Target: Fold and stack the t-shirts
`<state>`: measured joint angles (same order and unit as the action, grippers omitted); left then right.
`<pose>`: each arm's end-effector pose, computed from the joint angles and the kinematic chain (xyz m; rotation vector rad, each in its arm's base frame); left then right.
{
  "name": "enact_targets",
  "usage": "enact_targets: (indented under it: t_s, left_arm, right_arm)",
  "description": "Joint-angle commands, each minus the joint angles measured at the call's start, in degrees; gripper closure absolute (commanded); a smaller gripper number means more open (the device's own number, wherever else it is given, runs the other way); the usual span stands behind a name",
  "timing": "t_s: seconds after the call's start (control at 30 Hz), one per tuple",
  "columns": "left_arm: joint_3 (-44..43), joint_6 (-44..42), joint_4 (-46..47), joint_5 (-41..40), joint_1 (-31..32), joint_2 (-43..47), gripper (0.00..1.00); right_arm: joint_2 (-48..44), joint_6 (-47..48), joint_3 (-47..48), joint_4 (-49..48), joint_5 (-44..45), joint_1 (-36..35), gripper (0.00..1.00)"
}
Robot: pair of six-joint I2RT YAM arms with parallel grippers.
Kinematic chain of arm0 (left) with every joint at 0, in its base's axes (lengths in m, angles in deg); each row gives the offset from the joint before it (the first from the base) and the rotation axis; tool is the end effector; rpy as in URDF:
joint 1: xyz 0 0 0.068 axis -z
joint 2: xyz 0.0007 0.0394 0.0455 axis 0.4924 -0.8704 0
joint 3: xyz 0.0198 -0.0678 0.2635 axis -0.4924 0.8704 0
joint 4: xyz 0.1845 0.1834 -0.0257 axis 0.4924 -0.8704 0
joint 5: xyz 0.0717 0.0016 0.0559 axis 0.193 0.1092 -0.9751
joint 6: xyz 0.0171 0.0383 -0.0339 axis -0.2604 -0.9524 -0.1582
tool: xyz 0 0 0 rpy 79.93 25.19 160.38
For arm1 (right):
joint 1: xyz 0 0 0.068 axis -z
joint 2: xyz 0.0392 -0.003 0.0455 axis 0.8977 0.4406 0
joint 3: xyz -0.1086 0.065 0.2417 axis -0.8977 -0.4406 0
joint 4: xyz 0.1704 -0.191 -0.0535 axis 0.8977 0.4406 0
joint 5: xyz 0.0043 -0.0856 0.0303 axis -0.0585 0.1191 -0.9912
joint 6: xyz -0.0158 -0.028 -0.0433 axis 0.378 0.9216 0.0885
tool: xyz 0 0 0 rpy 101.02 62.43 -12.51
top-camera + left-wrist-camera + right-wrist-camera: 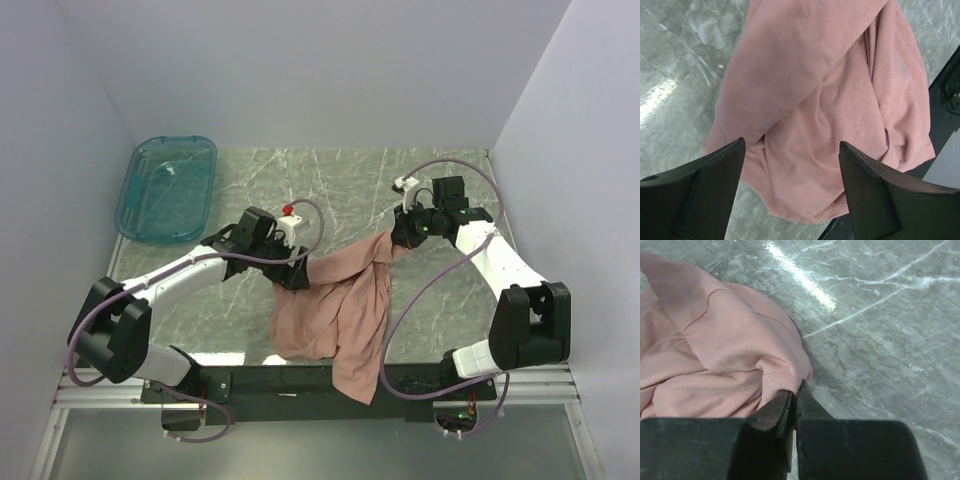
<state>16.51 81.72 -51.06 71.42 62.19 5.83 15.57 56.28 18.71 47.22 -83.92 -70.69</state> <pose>0.2340 -0.1693 0.2225 0.7458 2.3839 -0.8838 0.2908 0.0558 0.2541 -0.8596 2.1793 0.6257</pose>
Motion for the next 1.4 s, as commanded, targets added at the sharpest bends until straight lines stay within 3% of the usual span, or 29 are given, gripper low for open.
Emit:
enact_targets:
  t_s: [0.0,0.13,0.2,0.3,1.03,1.1,1.17,1.37]
  left_arm:
    - [-2.5,-0.8,-0.3,-2.1,2.0,-0.6,0.18]
    - [-3.0,-1.4,-1.0,-8.6,5.2,-1.2,0.16]
    - [-3.2,-1.0,-0.9,-18.6,6.5,-1.2,0.12]
    - [-4.7,-0.3,-2.0,-26.7,7.9,-2.3,0.16]
    - [-10.6,-3.4,-5.7,-33.0,12.0,-13.0,0.25]
    - [-11.4,-3.4,-6.5,-34.1,12.3,-14.3,0.31]
    - [-13.0,-2.9,-7.7,-34.2,12.4,-15.3,0.44]
    - [-13.1,-2.9,-6.8,-33.8,12.8,-13.2,0.72]
  right_arm:
    - [-1.5,-0.1,1.1,0.3,-3.1,0.4,1.0]
    - [-1.2,-0.5,1.0,0.2,-3.4,0.5,1.0]
    - [-1.2,-0.6,1.0,0.2,-3.8,0.5,1.0]
    - [-1.0,-0.7,1.0,0.3,-4.1,0.5,1.0]
    - [-0.7,-0.5,0.8,0.5,-5.0,0.5,1.0]
    - [-0.9,-0.5,0.9,0.5,-5.0,0.5,1.0]
    - [-0.9,-0.5,0.8,0.7,-4.9,0.5,1.0]
    - [-1.2,-0.4,0.8,0.6,-4.7,0.5,1.0]
